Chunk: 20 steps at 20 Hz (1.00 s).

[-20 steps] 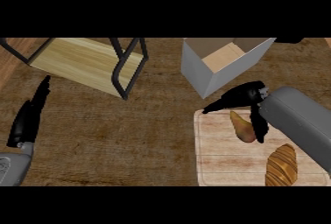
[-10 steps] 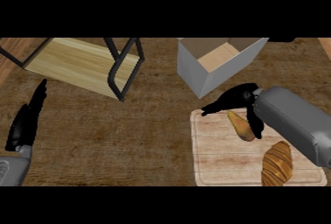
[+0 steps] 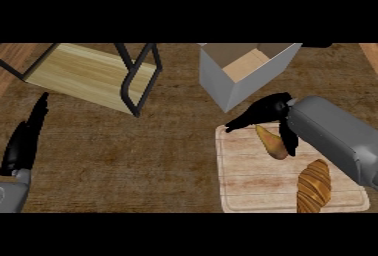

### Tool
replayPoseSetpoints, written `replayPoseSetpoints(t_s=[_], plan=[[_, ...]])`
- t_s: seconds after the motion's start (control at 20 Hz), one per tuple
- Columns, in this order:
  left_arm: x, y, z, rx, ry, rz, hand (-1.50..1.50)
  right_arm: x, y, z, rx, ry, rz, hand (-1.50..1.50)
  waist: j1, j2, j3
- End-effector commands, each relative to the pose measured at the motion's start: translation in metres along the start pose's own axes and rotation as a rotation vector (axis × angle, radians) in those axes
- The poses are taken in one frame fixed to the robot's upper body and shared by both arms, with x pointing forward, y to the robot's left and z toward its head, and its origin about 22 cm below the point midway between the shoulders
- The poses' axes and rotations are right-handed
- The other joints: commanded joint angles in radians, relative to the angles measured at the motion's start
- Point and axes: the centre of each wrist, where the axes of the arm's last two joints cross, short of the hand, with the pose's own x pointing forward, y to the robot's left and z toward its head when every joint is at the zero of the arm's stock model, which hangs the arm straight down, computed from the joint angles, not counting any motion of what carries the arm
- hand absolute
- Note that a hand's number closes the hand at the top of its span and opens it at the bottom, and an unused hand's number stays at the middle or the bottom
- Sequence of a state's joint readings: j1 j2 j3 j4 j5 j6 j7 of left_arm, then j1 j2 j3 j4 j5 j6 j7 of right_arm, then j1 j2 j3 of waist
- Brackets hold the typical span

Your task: Pick the pear from the cutting board and place it in the cardboard box

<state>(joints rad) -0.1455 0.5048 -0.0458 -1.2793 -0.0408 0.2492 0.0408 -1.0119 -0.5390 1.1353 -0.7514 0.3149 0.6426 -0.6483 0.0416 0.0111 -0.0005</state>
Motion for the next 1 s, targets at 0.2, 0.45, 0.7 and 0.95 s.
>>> replayPoseSetpoints(t_s=[0.2, 0.45, 0.7, 0.95], plan=[[-0.006, -0.009, 0.001, -0.002, 0.024, 0.017, 0.00, -0.001, 0.000, -0.003, 0.203, -0.111, -0.089, -1.50, -0.012, 0.000, 0.000], [0.000, 0.009, 0.008, 0.013, 0.010, 0.002, 0.00, -0.003, 0.017, -0.016, 0.261, -0.027, -0.051, -1.50, -0.013, -0.008, 0.001], [0.009, 0.007, 0.004, -0.021, 0.024, 0.001, 0.00, -0.004, 0.024, -0.027, 0.253, -0.039, -0.057, -1.50, -0.017, -0.006, 0.001], [-0.003, -0.005, -0.001, 0.024, 0.025, -0.004, 0.00, -0.005, 0.020, -0.032, 0.043, -0.077, 0.060, 1.50, -0.033, -0.007, 0.001]])
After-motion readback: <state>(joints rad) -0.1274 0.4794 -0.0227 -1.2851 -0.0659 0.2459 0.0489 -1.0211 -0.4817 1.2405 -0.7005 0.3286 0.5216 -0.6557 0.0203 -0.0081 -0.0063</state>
